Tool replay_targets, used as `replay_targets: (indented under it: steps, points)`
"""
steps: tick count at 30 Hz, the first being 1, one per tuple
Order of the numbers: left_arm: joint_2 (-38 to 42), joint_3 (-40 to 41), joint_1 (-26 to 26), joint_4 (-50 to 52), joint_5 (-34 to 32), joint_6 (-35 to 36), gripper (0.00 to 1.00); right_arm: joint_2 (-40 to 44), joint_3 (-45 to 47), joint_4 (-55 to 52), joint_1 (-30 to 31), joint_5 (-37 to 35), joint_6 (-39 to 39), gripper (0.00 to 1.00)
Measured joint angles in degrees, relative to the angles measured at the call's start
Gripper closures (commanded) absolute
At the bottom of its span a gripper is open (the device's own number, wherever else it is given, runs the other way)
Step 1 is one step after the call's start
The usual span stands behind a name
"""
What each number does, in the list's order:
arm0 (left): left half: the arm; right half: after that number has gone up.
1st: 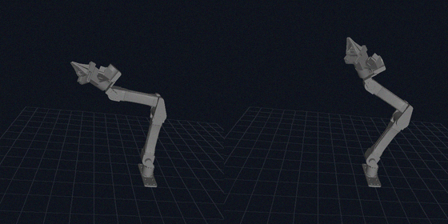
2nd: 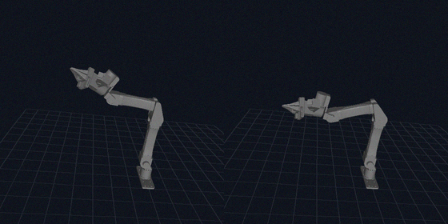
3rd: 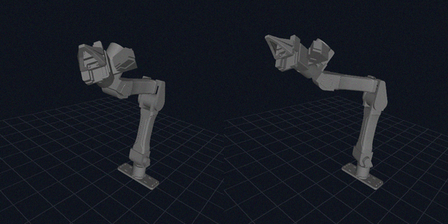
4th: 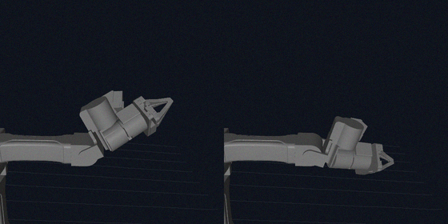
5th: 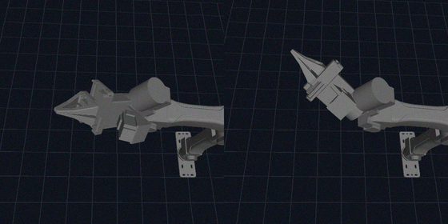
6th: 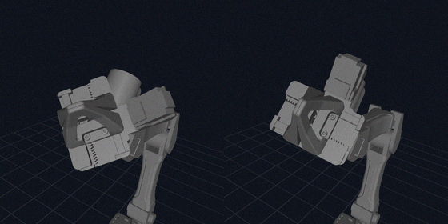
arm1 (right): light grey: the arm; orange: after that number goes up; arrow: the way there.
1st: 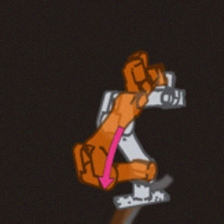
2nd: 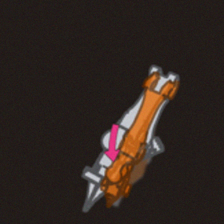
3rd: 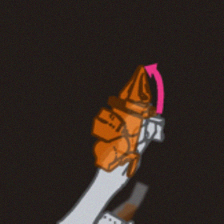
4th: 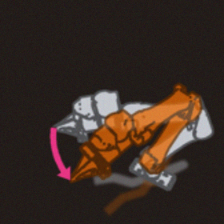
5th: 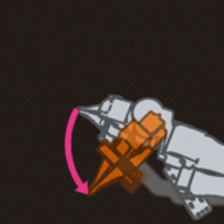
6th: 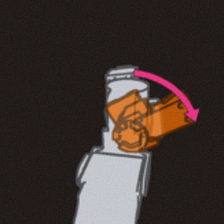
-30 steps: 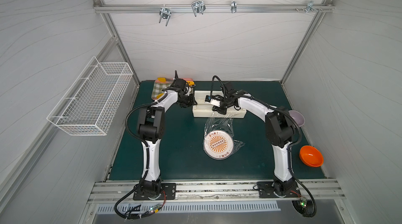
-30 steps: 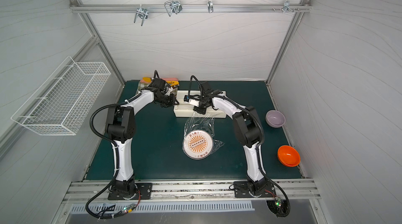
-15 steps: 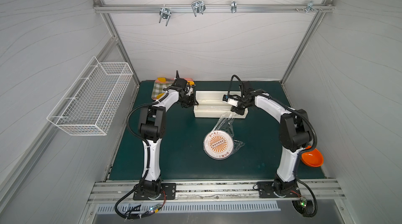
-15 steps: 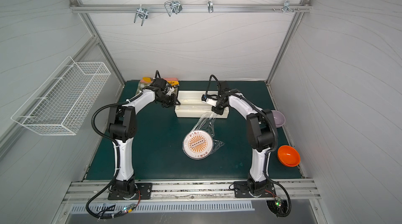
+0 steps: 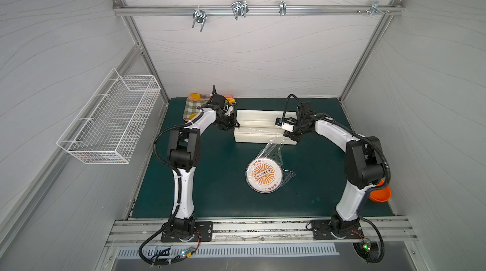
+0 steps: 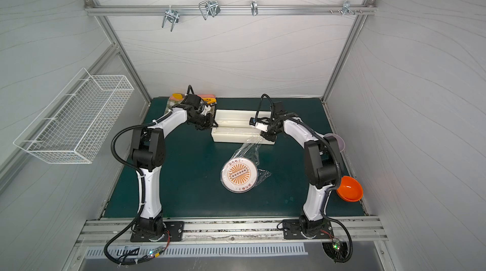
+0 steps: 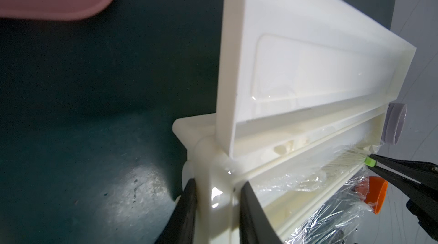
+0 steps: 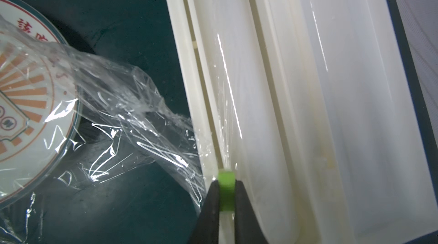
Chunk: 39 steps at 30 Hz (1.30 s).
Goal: Wrap the plate with plastic wrap
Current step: Tear off the plastic wrap from the plastic wrap cutting box.
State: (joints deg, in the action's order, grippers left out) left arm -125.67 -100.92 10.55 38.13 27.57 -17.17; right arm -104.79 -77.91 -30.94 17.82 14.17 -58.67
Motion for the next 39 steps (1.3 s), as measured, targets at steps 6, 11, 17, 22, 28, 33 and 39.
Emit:
replay_targets:
  steps: [6, 11, 17, 22, 28, 33, 39]
  points:
    - [-0.98, -2.03, 0.00, 1.95, 0.00, -0.15, 1.00, 1.46, 1.81, 0.13, -3.93, 0.04, -1.31, 1.00]
    - [-1.18, -2.40, 0.00, 2.47, 0.04, -0.48, 1.00, 1.57, 1.38, -0.68, -3.34, -1.92, -1.40, 1.00]
    - [-1.25, -2.43, -0.02, 2.43, 0.11, -0.61, 1.00, 0.70, -0.79, -4.33, -2.60, -4.13, -1.14, 1.00]
    - [-1.49, -2.60, -0.26, 2.45, 0.81, -0.66, 1.00, 0.70, -0.94, -4.83, -2.40, -5.44, -0.76, 1.00]
    - [-1.77, -2.71, -0.66, 2.47, 2.14, -0.61, 1.00, 2.25, 1.42, -2.89, -2.67, -6.43, -0.90, 1.00]
    - [-1.77, -2.67, -0.70, 2.38, 2.25, -0.61, 1.00, 2.64, 2.12, -1.99, -2.89, -6.43, -1.09, 1.00]
    - [-1.75, -2.58, -0.70, 2.34, 2.36, -0.66, 1.00, 1.92, 0.98, -2.43, -2.84, -7.10, -1.05, 0.93]
